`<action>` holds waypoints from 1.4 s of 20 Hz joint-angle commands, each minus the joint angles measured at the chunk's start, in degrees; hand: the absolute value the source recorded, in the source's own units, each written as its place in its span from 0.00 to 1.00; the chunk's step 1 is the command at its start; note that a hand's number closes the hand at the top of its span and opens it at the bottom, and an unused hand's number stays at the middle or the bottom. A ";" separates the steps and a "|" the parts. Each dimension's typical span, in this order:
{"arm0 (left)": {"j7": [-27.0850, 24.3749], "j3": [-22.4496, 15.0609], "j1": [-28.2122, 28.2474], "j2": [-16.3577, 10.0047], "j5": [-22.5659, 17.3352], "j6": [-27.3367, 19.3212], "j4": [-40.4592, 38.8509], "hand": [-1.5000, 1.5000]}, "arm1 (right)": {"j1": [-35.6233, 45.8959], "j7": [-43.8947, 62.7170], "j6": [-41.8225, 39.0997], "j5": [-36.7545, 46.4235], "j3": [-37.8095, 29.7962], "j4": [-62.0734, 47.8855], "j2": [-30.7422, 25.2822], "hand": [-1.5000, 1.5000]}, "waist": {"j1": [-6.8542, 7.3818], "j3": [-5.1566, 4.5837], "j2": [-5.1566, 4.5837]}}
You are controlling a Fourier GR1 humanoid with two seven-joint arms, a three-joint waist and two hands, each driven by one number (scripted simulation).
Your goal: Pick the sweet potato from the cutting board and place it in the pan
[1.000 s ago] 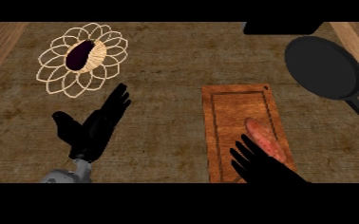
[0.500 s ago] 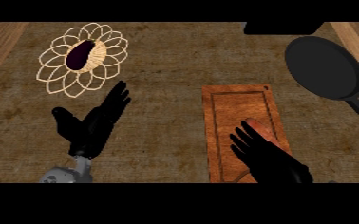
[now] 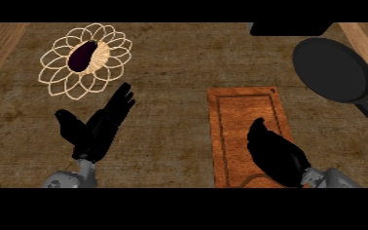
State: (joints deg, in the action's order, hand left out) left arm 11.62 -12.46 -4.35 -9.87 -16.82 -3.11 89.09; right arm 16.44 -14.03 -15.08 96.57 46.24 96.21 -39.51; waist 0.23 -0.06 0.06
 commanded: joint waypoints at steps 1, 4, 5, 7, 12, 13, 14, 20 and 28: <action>-1.68 1.21 0.97 -0.75 0.09 2.36 -0.58 0.50 | 1.59 -3.26 4.18 3.23 0.13 -1.44 2.10 1.00 | 0.06 0.05 -0.07; -0.08 1.35 1.30 0.35 0.08 1.65 0.13 0.50 | 1.01 -5.67 8.65 5.21 -0.57 -2.39 1.63 1.00 | 0.00 0.06 -0.03; 1.70 2.32 -1.18 0.25 0.08 1.36 0.13 0.50 | 1.95 -6.56 9.84 5.32 -2.09 -4.62 3.31 1.00 | -0.02 0.06 -0.06; 1.99 1.81 0.43 0.24 0.43 1.98 1.58 0.50 | 1.06 -4.74 13.61 7.91 -1.71 -9.79 7.04 1.00 | 0.08 0.07 -0.07; -0.60 3.20 1.01 0.36 -0.40 0.82 0.08 0.50 | -5.81 17.11 -4.43 -11.36 -24.09 -11.28 22.10 1.00 | -5.21 0.78 -0.89; -0.63 4.25 1.64 -0.31 -0.61 0.54 0.03 0.50 | -6.39 20.10 -5.50 -13.43 -27.72 -11.52 24.29 1.00 | -5.89 0.91 -0.92; -0.80 4.08 2.13 -0.29 -0.52 0.67 -0.13 0.50 | -7.02 24.11 -6.00 -14.68 -30.53 -11.92 27.56 1.00 | -5.79 0.72 -0.84; -1.13 2.48 1.19 0.07 -0.01 1.94 0.08 0.50 | 1.23 49.45 2.15 -13.73 -41.14 -9.59 39.10 1.00 | -0.55 0.18 -0.25; 0.02 1.02 0.01 1.24 0.53 2.16 -0.35 0.50 | 13.63 65.68 21.17 -18.84 -40.59 -8.51 39.45 1.00 | 1.33 0.13 -0.25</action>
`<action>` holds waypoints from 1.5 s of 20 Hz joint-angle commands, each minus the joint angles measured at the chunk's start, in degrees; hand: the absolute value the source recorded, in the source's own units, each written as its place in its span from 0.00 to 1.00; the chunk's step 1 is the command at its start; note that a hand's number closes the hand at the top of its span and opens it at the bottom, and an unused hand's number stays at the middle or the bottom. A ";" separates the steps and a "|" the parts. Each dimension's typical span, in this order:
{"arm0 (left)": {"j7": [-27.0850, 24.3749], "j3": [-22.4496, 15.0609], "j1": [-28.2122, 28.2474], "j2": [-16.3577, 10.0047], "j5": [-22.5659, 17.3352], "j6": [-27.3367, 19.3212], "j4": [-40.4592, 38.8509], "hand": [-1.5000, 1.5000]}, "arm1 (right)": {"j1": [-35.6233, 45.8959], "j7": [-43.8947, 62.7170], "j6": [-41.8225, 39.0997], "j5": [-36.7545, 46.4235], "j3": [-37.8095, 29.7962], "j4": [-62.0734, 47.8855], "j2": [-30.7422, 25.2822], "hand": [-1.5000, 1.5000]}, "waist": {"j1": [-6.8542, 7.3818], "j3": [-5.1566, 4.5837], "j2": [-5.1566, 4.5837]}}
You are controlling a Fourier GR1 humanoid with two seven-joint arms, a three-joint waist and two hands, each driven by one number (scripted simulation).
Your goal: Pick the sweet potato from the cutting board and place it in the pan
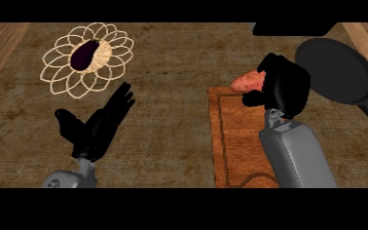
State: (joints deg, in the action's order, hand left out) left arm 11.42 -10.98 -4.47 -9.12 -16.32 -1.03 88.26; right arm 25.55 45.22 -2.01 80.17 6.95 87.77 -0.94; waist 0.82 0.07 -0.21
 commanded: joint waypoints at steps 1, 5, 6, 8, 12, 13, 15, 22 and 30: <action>1.03 -0.18 -0.78 0.31 0.00 -0.07 0.52 0.50 | 4.04 6.68 12.23 -4.13 -1.88 -1.11 0.89 1.00 | 0.64 0.03 -0.07; 2.09 1.05 -1.40 -0.28 -0.62 0.70 0.44 0.50 | 4.99 4.44 19.73 -8.93 -4.58 -3.08 0.92 1.00 | -0.16 -0.03 0.07; 0.70 1.25 2.22 -1.81 -0.93 2.36 2.83 0.50 | 6.99 1.63 19.60 -9.77 -9.32 -5.88 0.41 1.00 | 0.00 -0.04 0.10; 1.77 1.01 -1.87 0.36 0.83 -0.40 0.31 0.50 | 4.01 -0.22 23.80 -12.87 -9.73 -4.47 0.90 1.00 | -0.67 -0.03 0.08; -0.82 3.10 -1.28 -0.32 -0.51 3.11 -3.45 0.50 | 7.10 -8.28 26.93 -17.03 -15.63 -16.84 -6.23 1.00 | -0.43 -0.05 -0.04; 2.86 1.55 -4.18 1.58 0.71 0.42 -3.01 0.50 | 3.04 -6.58 29.14 -11.77 -12.04 -16.04 -3.83 1.00 | -0.71 -0.05 0.04; 0.02 2.14 -1.68 1.31 1.37 0.20 -1.18 0.50 | 7.26 -11.29 32.26 -14.48 -16.53 -25.18 -8.26 1.00 | 0.00 -0.03 -0.15; 0.78 2.35 -2.75 1.75 1.01 1.51 -0.93 0.50 | 12.14 -18.68 42.76 -16.29 -23.09 -40.51 -16.11 1.00 | 0.01 -0.01 -0.27; 1.21 0.96 2.30 1.20 1.00 3.14 3.10 0.50 | 15.54 -29.80 57.08 -23.56 -31.19 -56.69 -23.16 1.00 | 1.34 0.10 -0.46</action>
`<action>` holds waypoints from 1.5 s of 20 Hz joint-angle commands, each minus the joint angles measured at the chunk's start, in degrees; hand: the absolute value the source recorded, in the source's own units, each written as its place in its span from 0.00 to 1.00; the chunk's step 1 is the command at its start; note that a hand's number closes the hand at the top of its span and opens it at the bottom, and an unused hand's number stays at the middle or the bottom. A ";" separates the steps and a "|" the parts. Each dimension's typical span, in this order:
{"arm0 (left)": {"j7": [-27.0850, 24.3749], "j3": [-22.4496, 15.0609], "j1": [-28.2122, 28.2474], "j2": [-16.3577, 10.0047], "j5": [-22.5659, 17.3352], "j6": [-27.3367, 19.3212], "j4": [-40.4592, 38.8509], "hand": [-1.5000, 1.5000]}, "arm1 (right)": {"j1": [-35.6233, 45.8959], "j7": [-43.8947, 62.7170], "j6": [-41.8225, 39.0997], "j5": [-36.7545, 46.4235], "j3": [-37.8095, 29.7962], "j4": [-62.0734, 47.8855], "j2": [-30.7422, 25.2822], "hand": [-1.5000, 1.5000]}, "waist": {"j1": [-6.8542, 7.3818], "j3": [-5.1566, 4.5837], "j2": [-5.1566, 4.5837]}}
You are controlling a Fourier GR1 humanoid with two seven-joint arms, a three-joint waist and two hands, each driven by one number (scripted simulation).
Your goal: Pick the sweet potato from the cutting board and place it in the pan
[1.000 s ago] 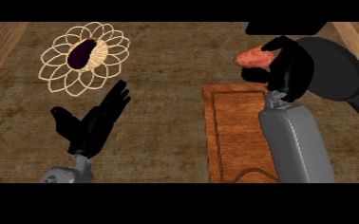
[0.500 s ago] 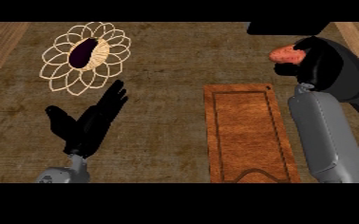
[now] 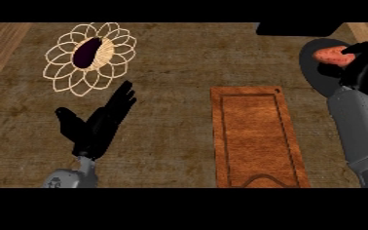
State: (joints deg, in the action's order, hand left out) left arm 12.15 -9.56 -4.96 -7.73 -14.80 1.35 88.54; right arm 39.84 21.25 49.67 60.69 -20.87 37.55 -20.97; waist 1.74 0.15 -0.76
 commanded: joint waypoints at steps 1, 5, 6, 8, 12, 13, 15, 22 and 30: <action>2.15 -0.28 -1.76 0.47 0.35 -0.68 1.30 0.50 | 3.99 -6.86 4.96 -4.59 -4.24 -9.12 -5.00 1.00 | 0.72 0.08 -0.26; -0.05 -1.14 1.19 0.94 0.97 -0.17 1.07 0.50 | 3.02 -15.95 4.59 -10.97 -8.00 -12.78 -8.25 1.00 | 1.29 0.19 -0.51; -1.03 -0.77 0.78 0.66 1.12 0.35 0.60 0.50 | 3.84 -16.64 5.91 -10.48 -8.12 -14.83 -8.35 1.00 | 1.30 0.15 -0.52; 1.63 -0.93 -0.11 0.52 0.39 0.31 2.26 0.50 | 5.05 -17.54 5.94 -11.35 -9.49 -16.41 -9.95 1.00 | 1.83 0.22 -0.71; 0.92 -1.38 -0.97 0.83 0.47 1.24 -0.02 0.50 | 4.72 -11.07 -5.99 -9.74 -9.68 -24.82 -15.81 0.00 | 2.48 0.11 -1.45; 0.78 -1.44 -0.56 1.02 1.11 0.25 1.39 0.50 | 2.46 -13.70 -6.01 -10.52 -9.97 -25.29 -15.48 0.00 | 2.46 0.27 -1.31; 1.02 -1.20 -1.64 1.27 1.53 -0.36 1.08 0.50 | 4.83 -12.23 -7.55 -9.97 -9.48 -27.44 -14.70 0.00 | 2.85 0.24 -1.28; -0.36 -1.46 -0.71 2.12 1.93 -0.52 -0.36 0.50 | 3.31 -28.74 -8.73 -22.02 -18.87 -21.55 -11.36 0.00 | 1.16 0.61 -0.94; -0.75 -0.10 -0.27 1.20 1.13 0.32 -0.08 0.50 | 2.10 -41.97 -16.88 -37.15 -31.07 -18.36 -12.30 0.00 | 0.65 0.44 -0.66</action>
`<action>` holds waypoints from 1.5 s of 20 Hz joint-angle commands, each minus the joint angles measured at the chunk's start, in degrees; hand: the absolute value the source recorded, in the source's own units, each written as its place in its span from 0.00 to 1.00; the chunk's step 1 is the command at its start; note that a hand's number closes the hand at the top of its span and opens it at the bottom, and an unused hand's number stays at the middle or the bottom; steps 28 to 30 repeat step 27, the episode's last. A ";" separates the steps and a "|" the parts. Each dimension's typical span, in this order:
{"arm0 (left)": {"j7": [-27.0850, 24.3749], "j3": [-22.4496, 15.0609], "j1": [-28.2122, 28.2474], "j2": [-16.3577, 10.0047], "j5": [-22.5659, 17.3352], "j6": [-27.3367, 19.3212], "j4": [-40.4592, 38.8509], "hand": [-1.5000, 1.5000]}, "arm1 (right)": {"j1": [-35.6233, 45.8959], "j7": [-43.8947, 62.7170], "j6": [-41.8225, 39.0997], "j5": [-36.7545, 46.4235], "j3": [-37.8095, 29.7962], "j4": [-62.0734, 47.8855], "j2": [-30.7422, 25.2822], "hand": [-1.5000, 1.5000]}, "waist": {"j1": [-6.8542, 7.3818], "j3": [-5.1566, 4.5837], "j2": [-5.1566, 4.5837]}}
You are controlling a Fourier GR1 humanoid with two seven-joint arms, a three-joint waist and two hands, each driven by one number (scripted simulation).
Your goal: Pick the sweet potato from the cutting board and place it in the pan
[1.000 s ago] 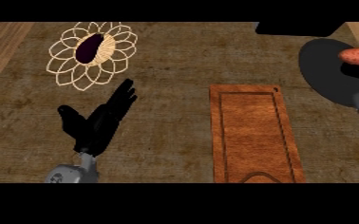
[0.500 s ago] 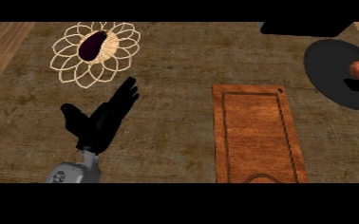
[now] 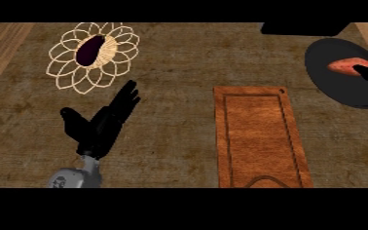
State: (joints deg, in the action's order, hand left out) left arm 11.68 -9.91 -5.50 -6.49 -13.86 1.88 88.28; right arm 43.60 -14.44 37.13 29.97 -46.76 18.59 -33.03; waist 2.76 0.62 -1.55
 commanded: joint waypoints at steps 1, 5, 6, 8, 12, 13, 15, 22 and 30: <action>-1.07 -0.20 3.17 0.21 -0.50 0.58 0.40 0.50 | -1.01 -5.74 -8.22 -7.78 -6.11 0.05 -2.28 0.00 | -0.25 -0.14 0.37; -0.15 1.69 0.66 -1.09 -0.49 0.53 -0.34 0.50 | -6.25 -11.35 -19.72 -11.70 -8.62 -2.76 -3.90 0.00 | -1.26 -0.22 0.49; 0.28 0.93 1.56 -0.46 -0.12 0.05 0.39 0.50 | -7.43 -12.76 -20.33 -11.57 -8.02 -3.61 -2.79 0.00 | -1.23 -0.31 0.73; 1.00 0.79 1.06 -0.25 -0.33 0.13 -0.02 0.50 | -9.84 -17.37 -24.52 -12.83 -8.94 -4.00 -3.18 0.00 | -1.07 -0.20 0.46; 1.63 1.27 2.43 -1.12 -0.33 0.51 1.65 0.50 | -12.42 -20.12 -32.11 -14.79 -9.17 -5.45 -4.82 0.00 | -1.32 -0.34 0.91; 1.11 1.89 -0.19 -0.11 0.08 -0.22 -0.19 0.50 | -13.08 -19.14 -32.86 -13.76 -7.21 -5.54 -5.30 0.00 | -1.85 -0.45 1.07; -1.26 2.99 -2.62 0.72 0.00 0.33 -5.46 0.50 | -14.11 -21.76 -36.42 -15.22 -8.11 -5.61 -6.37 0.00 | -2.10 -0.42 0.87; 5.70 2.33 2.37 -0.52 0.41 -1.00 5.75 0.50 | -19.18 -22.79 -40.34 -18.07 -5.26 -4.07 -6.33 0.00 | -2.31 -0.56 1.51; 1.22 3.10 4.46 -0.17 0.83 1.81 3.09 0.50 | -19.82 -22.30 -40.43 -19.93 -1.39 -1.28 -5.69 0.00 | -2.37 -0.58 1.49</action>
